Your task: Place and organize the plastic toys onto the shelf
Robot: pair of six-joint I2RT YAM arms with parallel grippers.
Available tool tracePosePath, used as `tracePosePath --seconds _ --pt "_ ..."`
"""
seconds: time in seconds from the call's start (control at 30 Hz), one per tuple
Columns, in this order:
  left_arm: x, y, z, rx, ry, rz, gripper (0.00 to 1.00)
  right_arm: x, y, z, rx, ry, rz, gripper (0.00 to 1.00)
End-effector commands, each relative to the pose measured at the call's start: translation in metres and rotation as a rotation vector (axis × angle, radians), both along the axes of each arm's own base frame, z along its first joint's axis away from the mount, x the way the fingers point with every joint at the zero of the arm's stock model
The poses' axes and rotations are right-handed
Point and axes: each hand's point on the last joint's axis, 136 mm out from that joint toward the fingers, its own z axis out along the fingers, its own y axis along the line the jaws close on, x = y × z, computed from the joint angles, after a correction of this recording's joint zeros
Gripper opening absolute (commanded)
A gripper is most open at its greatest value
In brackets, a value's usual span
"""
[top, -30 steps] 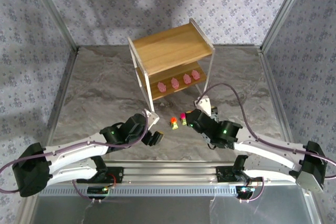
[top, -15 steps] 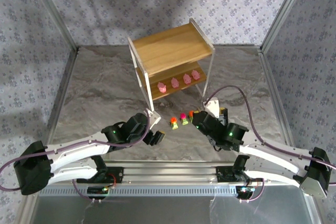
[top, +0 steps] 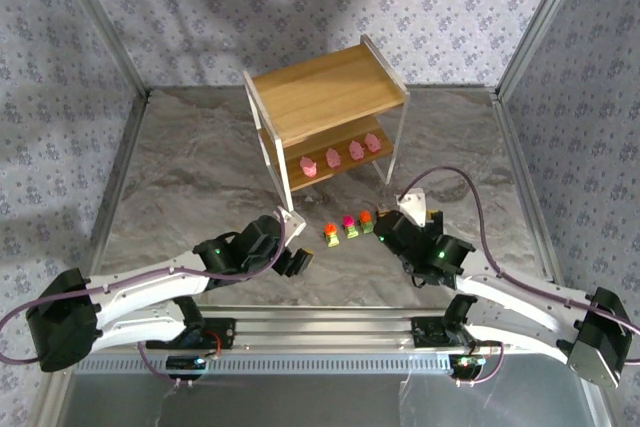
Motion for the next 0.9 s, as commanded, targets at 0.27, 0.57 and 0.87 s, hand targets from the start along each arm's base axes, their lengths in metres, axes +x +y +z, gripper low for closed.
tracePosePath --seconds 0.27,0.57,0.87 --pt "0.004 -0.004 0.015 -0.012 -0.034 0.002 0.86 0.002 -0.004 -0.029 0.094 0.130 -0.063 0.89" --pt "0.005 -0.004 0.013 -0.005 -0.033 0.006 0.85 0.000 -0.001 -0.064 0.122 0.191 -0.122 0.86" --pt "0.006 -0.003 0.011 0.006 -0.029 0.014 0.85 0.005 0.009 -0.072 0.122 0.225 -0.079 0.79"
